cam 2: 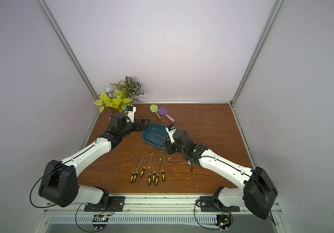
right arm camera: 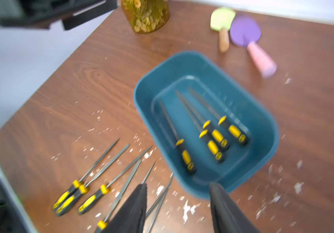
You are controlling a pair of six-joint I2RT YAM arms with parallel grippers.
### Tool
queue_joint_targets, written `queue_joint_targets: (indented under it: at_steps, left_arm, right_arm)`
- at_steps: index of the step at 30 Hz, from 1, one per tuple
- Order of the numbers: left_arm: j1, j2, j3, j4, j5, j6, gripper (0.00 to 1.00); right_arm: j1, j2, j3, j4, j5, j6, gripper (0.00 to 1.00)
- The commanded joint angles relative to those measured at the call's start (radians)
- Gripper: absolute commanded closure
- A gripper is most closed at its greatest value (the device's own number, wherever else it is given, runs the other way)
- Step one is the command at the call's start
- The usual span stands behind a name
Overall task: Put the file tool into the storage box
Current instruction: Pick up the file tool from the center of the board.
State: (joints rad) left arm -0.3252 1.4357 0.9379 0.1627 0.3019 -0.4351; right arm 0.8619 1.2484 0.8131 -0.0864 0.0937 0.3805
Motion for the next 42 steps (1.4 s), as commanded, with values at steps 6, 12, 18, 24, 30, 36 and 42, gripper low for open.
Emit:
queue_joint_targets:
  at_steps: [6, 12, 18, 24, 30, 36, 42]
  left_arm:
    - [0.059, 0.082, 0.045, -0.023, 0.104, -0.077, 0.01]
    - [0.061, 0.093, 0.059, -0.040, 0.108, -0.084, 0.01]
    - [0.066, 0.068, 0.070, -0.055, 0.089, -0.071, 0.01]
    - [0.080, 0.052, 0.052, -0.031, 0.096, -0.091, 0.00]
    - [0.065, 0.066, 0.061, -0.054, 0.076, -0.070, 0.00]
    - [0.061, 0.068, 0.059, -0.050, 0.078, -0.077, 0.01]
    - [0.039, 0.061, 0.067, -0.065, 0.062, -0.057, 0.00]
  right_arm:
    - [0.181, -0.100, -0.187, 0.063, 0.106, 0.283, 0.45]
    - [0.273, -0.104, -0.241, 0.050, 0.143, 0.362, 0.46]
    - [0.315, -0.036, -0.244, 0.084, 0.154, 0.409, 0.46]
    - [0.400, 0.121, -0.157, 0.064, 0.205, 0.423, 0.46]
    - [0.447, 0.246, -0.066, -0.037, 0.274, 0.422, 0.46]
    - [0.460, 0.270, -0.073, -0.093, 0.338, 0.457, 0.47]
    - [0.466, 0.264, -0.097, -0.116, 0.362, 0.476, 0.48]
